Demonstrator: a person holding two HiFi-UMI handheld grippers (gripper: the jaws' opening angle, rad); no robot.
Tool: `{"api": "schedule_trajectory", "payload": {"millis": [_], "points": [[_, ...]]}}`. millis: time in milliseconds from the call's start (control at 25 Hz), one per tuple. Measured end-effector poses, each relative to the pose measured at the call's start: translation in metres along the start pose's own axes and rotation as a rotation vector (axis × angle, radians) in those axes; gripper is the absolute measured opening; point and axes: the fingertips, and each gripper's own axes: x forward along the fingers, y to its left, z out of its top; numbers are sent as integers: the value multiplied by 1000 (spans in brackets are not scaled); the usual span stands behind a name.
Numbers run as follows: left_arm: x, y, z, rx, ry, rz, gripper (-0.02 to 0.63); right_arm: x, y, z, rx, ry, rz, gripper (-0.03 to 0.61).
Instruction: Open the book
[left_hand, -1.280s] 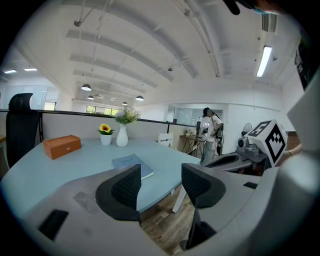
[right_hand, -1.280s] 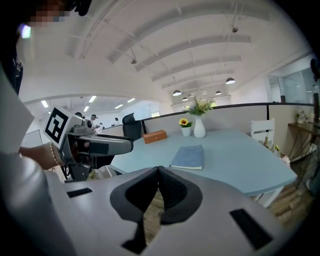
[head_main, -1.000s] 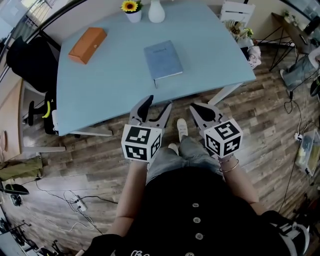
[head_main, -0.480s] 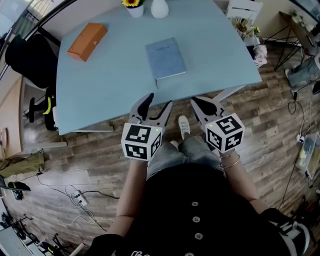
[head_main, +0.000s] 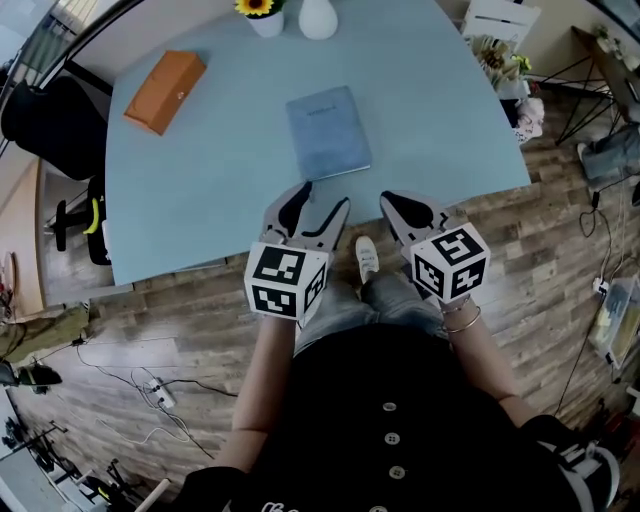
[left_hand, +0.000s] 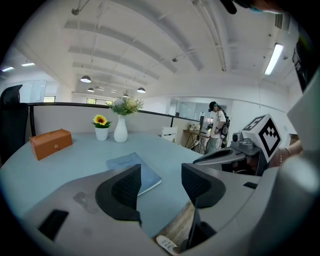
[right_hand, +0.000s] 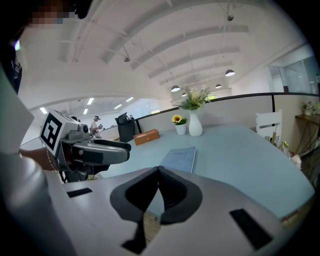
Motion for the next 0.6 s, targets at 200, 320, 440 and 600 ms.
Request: {"api": "schedule_trajectory", "payload": {"millis": [200, 320, 440, 600], "points": [[25, 16, 13, -5, 7, 24, 235, 22, -21, 18, -14, 3, 35, 3], [37, 23, 24, -8, 4, 41, 235, 33, -29, 28, -23, 6, 68, 3], [49, 27, 31, -14, 6, 51, 233, 45, -34, 35, -38, 21, 108, 3], [62, 29, 44, -8, 1, 57, 233, 58, -42, 48, -69, 26, 151, 3]]}}
